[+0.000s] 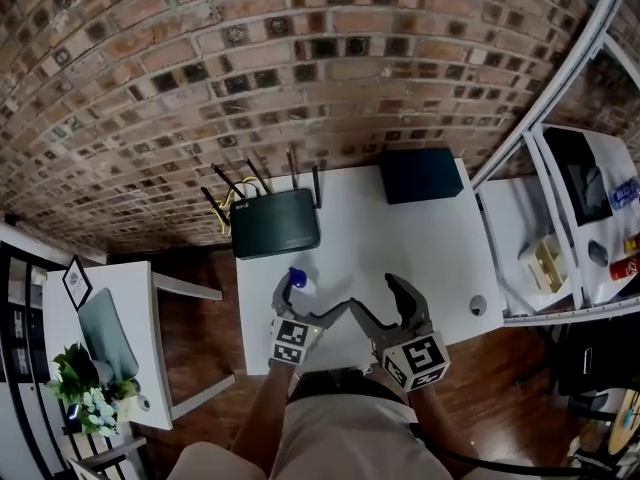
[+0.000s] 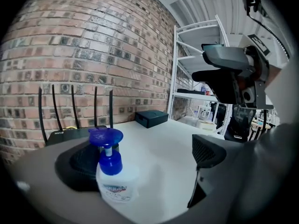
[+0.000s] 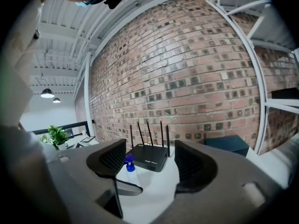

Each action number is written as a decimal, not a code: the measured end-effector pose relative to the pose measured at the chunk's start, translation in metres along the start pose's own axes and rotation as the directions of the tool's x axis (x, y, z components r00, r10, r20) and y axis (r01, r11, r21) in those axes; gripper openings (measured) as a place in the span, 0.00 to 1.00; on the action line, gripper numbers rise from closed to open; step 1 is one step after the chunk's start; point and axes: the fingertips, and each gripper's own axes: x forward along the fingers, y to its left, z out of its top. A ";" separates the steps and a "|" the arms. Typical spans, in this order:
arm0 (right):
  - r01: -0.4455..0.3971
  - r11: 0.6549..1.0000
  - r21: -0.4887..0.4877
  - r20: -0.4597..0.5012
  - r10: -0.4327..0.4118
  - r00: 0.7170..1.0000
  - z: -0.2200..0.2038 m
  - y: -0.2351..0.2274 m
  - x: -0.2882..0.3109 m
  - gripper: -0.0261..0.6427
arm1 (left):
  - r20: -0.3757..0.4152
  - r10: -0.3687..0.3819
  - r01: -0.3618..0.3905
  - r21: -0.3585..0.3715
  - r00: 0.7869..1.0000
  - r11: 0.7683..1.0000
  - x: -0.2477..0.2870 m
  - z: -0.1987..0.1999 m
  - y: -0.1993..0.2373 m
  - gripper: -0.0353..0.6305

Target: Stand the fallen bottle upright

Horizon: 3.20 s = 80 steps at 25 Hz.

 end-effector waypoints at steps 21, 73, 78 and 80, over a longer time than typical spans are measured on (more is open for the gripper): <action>-0.036 0.999 -0.038 0.003 0.036 0.999 0.012 0.019 0.018 0.51 | 0.036 0.042 -0.040 -0.039 0.998 0.998 -0.026 -0.011 0.028 1.00; -0.159 0.976 -0.148 0.222 0.189 0.957 0.023 -0.001 -0.238 0.76 | 0.227 0.776 -0.780 -0.093 0.589 0.619 -0.276 0.102 -0.226 0.63; -0.186 0.961 -0.202 0.227 0.231 0.946 0.034 0.022 -0.262 0.66 | 0.274 0.739 -0.748 -0.090 0.616 0.657 -0.284 0.119 -0.256 0.61; -0.199 0.956 -0.215 0.224 0.247 0.943 0.033 0.036 -0.268 0.65 | 0.299 0.731 -0.748 -0.080 0.613 0.659 -0.294 0.119 -0.265 0.61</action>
